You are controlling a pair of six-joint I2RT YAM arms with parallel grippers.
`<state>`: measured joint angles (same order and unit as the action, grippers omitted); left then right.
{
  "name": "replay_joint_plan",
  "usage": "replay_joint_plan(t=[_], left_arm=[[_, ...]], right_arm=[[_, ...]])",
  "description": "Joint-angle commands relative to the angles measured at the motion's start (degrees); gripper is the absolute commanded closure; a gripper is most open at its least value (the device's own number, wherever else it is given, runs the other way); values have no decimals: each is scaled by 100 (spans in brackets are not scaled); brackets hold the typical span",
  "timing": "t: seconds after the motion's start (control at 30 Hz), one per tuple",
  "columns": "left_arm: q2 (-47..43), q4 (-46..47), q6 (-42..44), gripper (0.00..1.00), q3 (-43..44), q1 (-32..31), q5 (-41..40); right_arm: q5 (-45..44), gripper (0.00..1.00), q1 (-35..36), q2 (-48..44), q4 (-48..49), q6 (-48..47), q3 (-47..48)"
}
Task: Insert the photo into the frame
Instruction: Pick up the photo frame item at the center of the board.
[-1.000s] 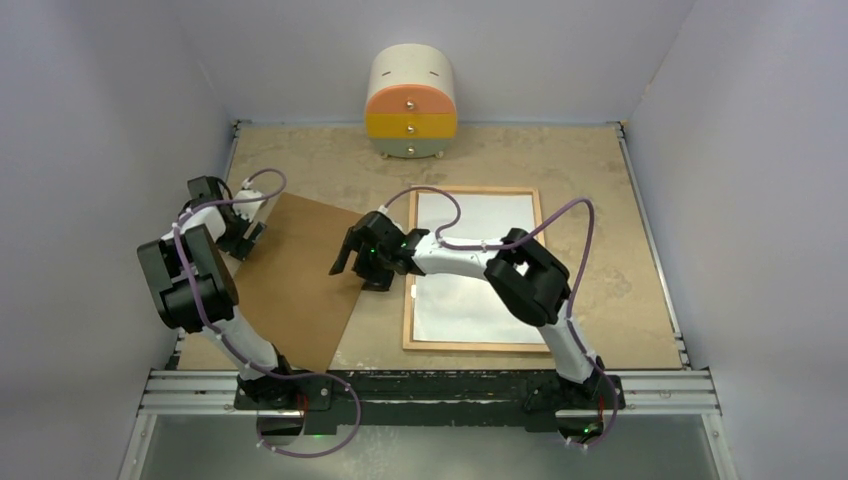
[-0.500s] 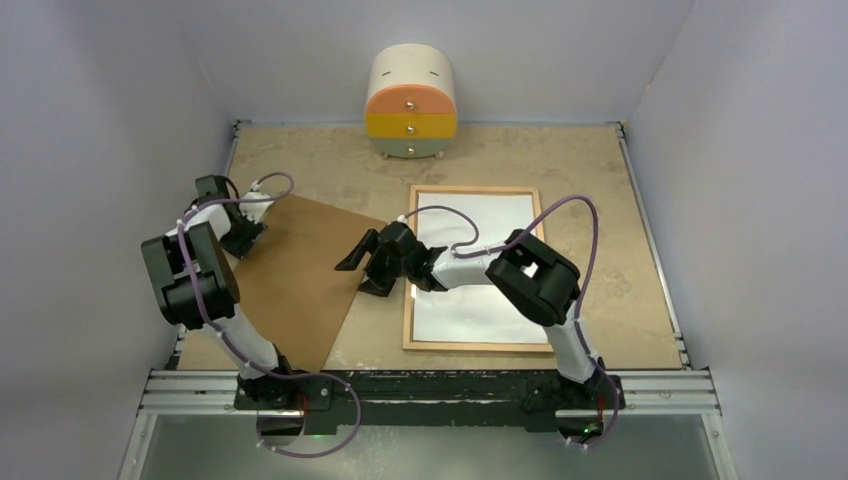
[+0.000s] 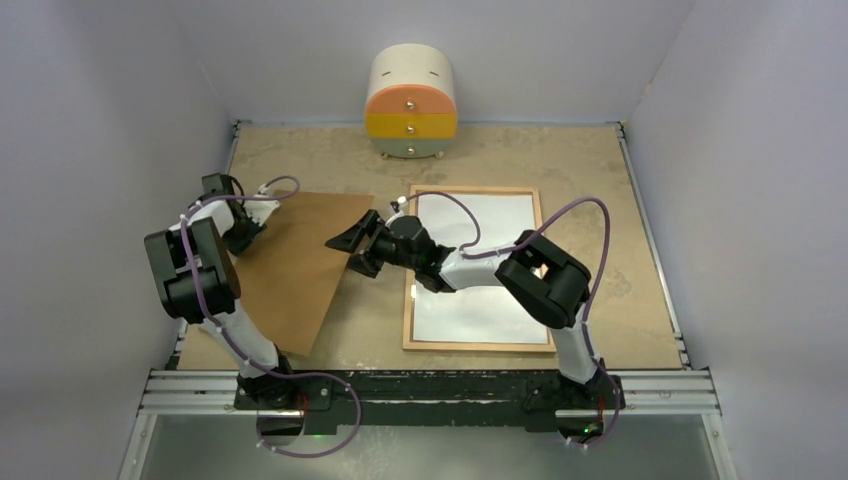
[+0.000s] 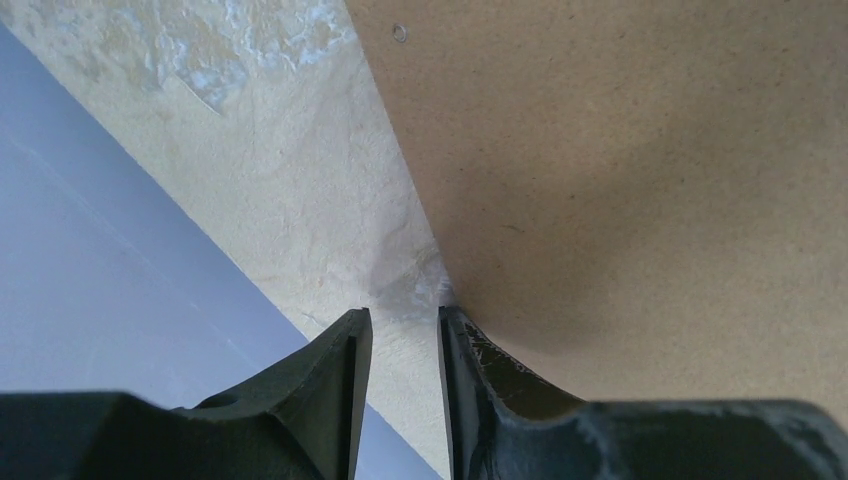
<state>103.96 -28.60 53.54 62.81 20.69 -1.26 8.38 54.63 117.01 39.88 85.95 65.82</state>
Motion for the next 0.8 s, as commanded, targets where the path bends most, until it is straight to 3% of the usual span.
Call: replay_joint_plan(t=[0.0, 0.23, 0.4, 0.67, 0.73, 0.77], left_arm=[[603, -1480, -208, 66, -421, -197, 1441], [581, -1546, -212, 67, -339, -190, 1485], [471, -1549, -263, 67, -244, -179, 1547], [287, -2012, -282, 69, 124, -205, 2083], [107, -2187, -220, 63, 285, -205, 2283], [-30, -2275, -188, 54, 390, -205, 2428]], right_arm=[[-71, 21, 75, -323, 1658, 39, 253], [17, 24, 79, -152, 1454, 246, 264], [-120, 29, 78, -373, -327, -50, 523], [-257, 69, 77, -576, -1290, -9, 569], [-274, 82, 54, -672, -1351, 23, 548], [-269, 86, 36, -704, -1394, 22, 561]])
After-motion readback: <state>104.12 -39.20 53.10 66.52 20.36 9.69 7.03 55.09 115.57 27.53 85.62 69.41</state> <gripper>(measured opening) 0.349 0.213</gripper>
